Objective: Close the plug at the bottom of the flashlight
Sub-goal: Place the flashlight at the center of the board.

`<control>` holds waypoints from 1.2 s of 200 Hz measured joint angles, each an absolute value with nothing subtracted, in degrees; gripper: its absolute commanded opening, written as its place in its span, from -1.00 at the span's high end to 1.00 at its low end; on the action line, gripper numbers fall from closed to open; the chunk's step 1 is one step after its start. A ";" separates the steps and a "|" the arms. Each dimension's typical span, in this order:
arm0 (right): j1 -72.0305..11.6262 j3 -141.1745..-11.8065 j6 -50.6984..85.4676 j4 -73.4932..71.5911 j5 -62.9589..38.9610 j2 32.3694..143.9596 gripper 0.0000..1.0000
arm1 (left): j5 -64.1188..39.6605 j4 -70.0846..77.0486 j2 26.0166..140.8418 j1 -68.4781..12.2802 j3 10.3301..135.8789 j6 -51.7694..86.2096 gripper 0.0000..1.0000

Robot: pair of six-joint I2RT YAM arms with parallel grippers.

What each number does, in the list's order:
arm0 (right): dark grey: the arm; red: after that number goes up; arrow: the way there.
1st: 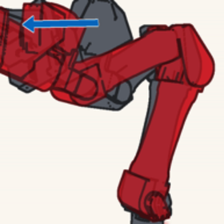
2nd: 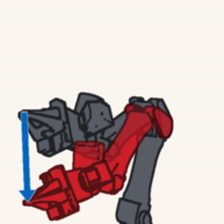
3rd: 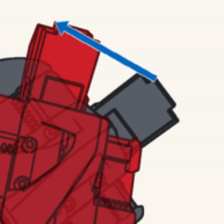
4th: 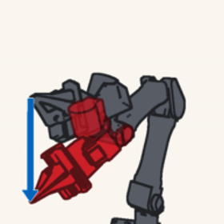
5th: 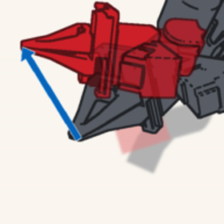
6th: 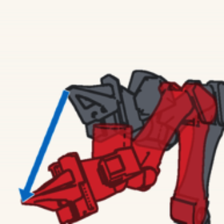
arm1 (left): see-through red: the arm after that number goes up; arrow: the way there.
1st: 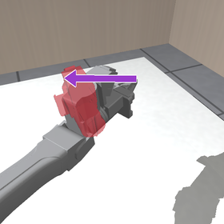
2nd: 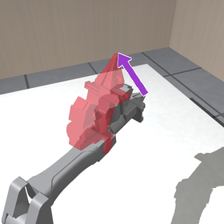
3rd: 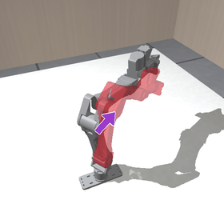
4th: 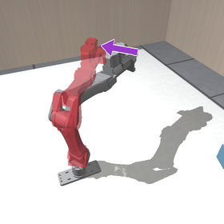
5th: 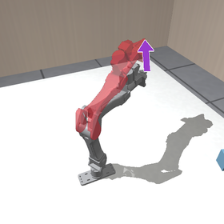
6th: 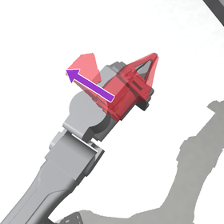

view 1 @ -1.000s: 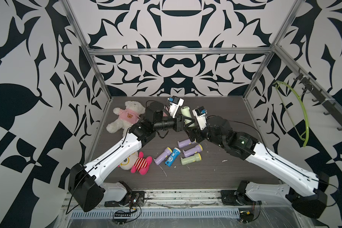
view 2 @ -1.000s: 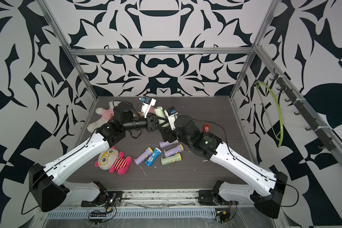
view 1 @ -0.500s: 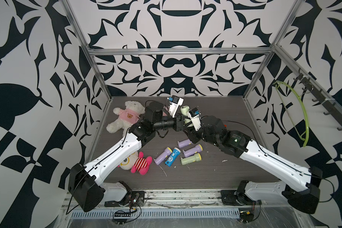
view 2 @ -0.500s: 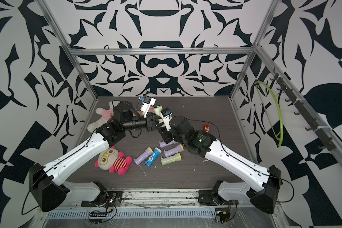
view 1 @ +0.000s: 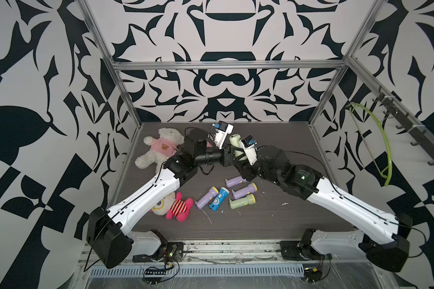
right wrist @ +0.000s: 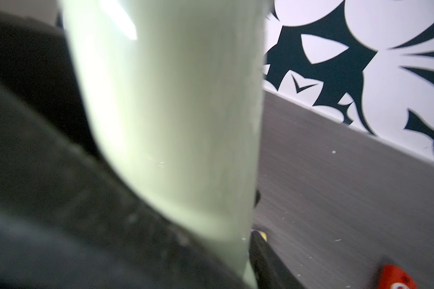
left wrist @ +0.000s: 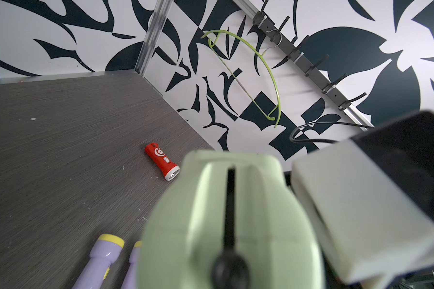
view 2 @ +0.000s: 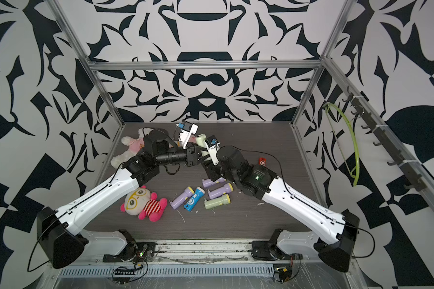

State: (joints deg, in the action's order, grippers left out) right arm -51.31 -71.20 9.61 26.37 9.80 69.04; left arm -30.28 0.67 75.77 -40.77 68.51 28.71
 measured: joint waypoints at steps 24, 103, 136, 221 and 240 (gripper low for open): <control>-51.35 -71.33 9.65 26.55 9.47 69.04 0.47 | -30.35 0.69 75.85 -40.77 68.51 28.73 1.00; -51.33 -71.53 10.17 27.94 9.41 69.06 1.00 | -29.69 0.75 75.83 -40.40 68.45 30.11 -0.27; -51.16 -71.88 11.49 30.24 10.59 69.06 1.00 | -28.86 0.91 75.83 -39.13 67.68 31.05 -0.99; -30.61 -67.77 18.70 38.92 7.64 67.53 1.00 | -19.14 -1.63 66.13 -33.65 58.96 34.20 -0.99; -24.16 -65.41 19.66 40.29 6.15 68.01 1.00 | -16.80 -2.74 61.82 -31.09 56.69 35.66 -0.99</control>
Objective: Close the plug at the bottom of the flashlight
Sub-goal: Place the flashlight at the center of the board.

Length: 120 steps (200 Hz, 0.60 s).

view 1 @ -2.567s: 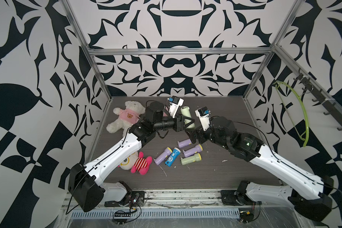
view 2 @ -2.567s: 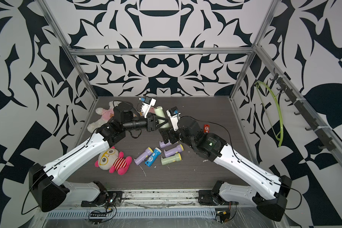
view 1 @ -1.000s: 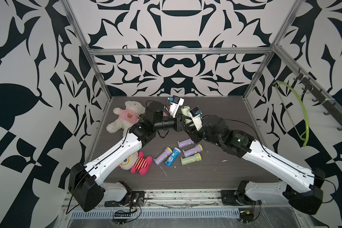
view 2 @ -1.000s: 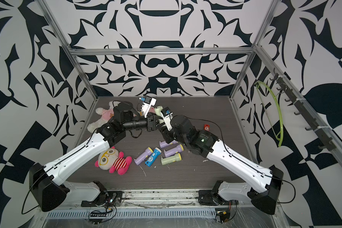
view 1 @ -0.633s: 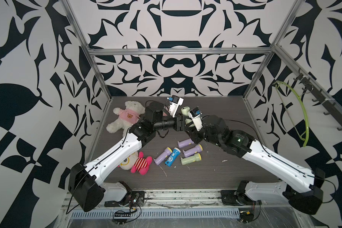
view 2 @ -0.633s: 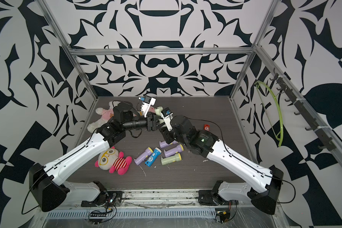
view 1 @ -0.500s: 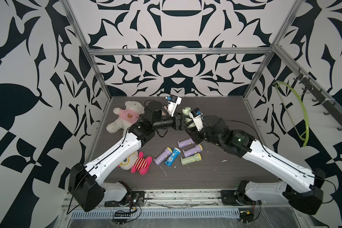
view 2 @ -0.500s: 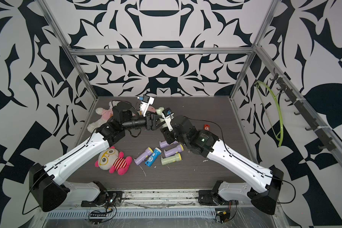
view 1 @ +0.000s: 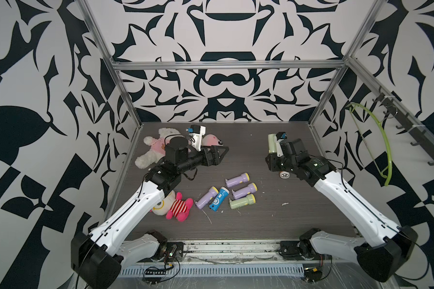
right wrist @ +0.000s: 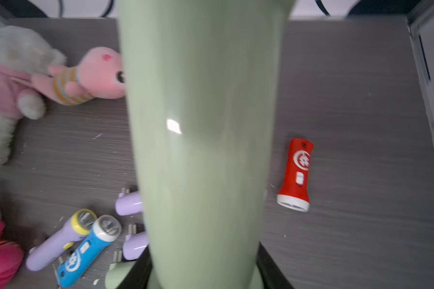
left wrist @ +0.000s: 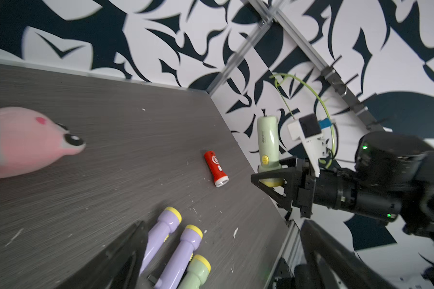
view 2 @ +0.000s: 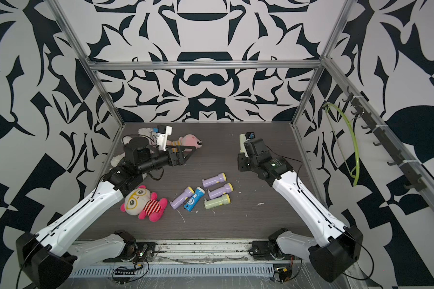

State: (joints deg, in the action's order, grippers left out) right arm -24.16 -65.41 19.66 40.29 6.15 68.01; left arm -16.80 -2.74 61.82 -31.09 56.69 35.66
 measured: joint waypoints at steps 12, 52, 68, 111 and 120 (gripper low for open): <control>-21.89 -64.31 20.18 40.86 4.56 69.38 1.00 | -15.40 -3.05 59.27 -29.76 55.46 36.25 -0.99; -19.14 -62.13 22.02 39.94 1.04 80.16 1.00 | -12.93 -4.93 53.91 -28.67 52.97 35.92 -0.98; -19.03 -61.80 22.41 39.44 0.49 84.62 1.00 | -12.91 -5.69 53.84 -28.67 52.97 35.27 -0.91; -18.06 -62.28 22.57 37.89 -0.14 92.64 1.00 | -15.90 -7.57 57.08 -28.62 53.04 33.15 -0.82; -17.72 -62.74 22.55 37.50 -0.54 94.24 1.00 | -16.29 -7.88 57.71 -28.62 53.04 32.95 -0.82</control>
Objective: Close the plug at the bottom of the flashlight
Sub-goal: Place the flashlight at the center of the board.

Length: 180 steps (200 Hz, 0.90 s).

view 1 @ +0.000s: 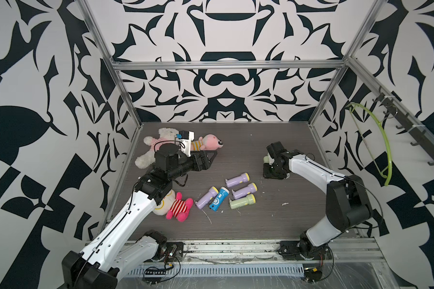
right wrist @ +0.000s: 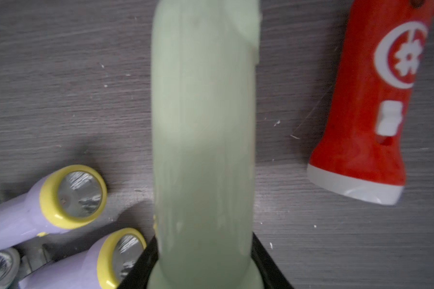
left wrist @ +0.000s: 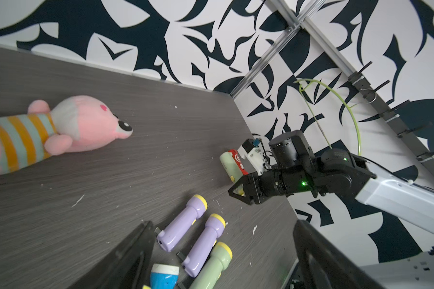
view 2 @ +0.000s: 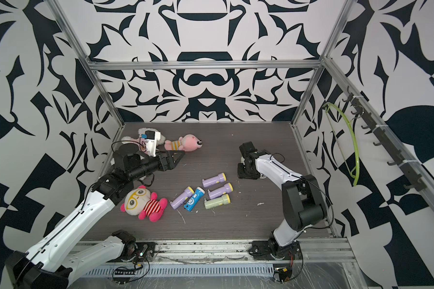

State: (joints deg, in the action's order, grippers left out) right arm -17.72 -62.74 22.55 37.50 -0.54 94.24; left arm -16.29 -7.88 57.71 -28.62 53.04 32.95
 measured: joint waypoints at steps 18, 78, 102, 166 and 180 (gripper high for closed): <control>-16.91 -63.79 22.41 36.36 -1.83 97.73 1.00 | -16.69 -8.40 58.50 -28.62 53.04 32.53 -0.82; -15.14 -67.29 22.37 35.27 -1.43 104.47 0.85 | -16.99 -8.86 58.72 -28.62 53.04 31.46 -0.83; -14.33 -67.92 22.35 35.07 -0.82 105.62 0.73 | -17.02 -8.86 59.29 -28.62 53.04 31.48 -0.83; -13.45 -68.36 21.98 35.16 0.01 106.48 0.00 | -18.15 -8.80 61.63 -28.62 53.36 32.53 -0.83; -13.21 -68.36 21.82 35.20 0.08 106.48 -0.08 | -18.35 -8.80 61.91 -28.62 53.36 32.95 -0.83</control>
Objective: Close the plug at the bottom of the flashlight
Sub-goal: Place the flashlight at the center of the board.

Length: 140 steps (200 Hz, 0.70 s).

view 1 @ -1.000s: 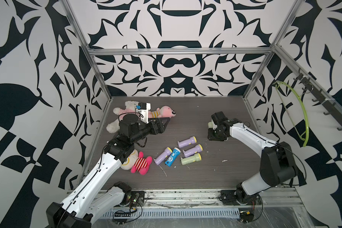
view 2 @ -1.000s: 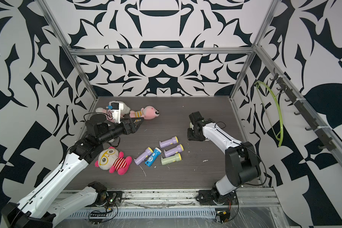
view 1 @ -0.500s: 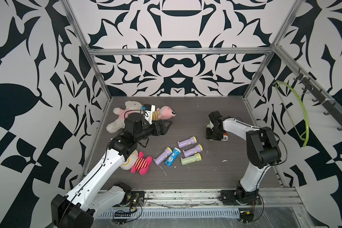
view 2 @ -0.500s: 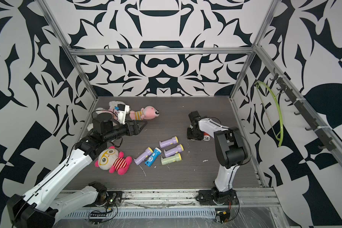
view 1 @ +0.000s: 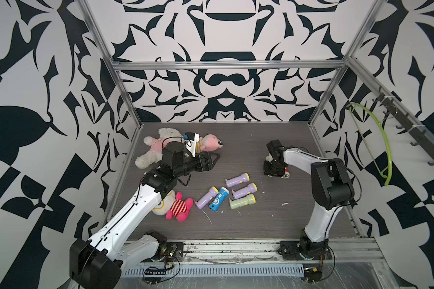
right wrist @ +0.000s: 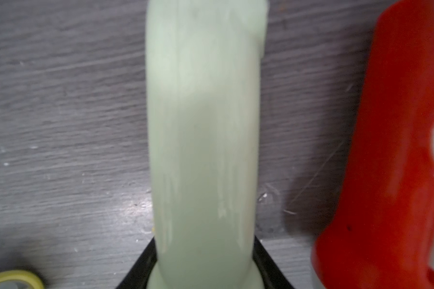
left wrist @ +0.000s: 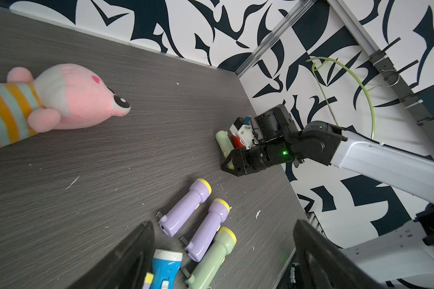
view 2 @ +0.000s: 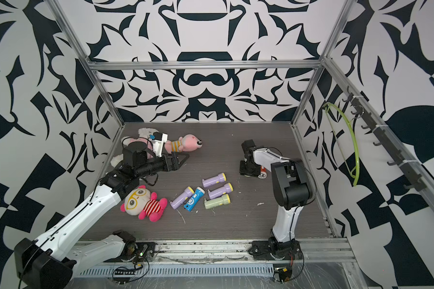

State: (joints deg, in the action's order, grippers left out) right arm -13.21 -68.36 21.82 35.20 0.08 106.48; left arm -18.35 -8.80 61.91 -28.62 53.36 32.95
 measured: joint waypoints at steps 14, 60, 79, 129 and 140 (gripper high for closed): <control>-13.08 -68.36 21.71 35.18 0.14 106.48 -0.19 | -18.52 -8.78 62.00 -28.62 53.36 33.26 -0.83; -12.82 -68.07 21.78 34.87 0.23 106.45 -0.34 | -19.16 -8.78 62.00 -28.62 53.36 34.24 -0.83; -12.82 -67.59 21.87 34.72 0.25 106.17 -0.35 | -19.20 -8.80 61.98 -28.62 53.36 34.50 -0.83; -12.91 -62.72 21.89 34.72 -0.89 96.42 -0.35 | -18.22 -9.65 60.82 -28.62 53.36 34.28 -0.87; -13.39 -61.69 21.85 34.59 -1.45 92.68 -0.35 | -17.72 -10.20 60.25 -28.62 53.36 34.13 -0.89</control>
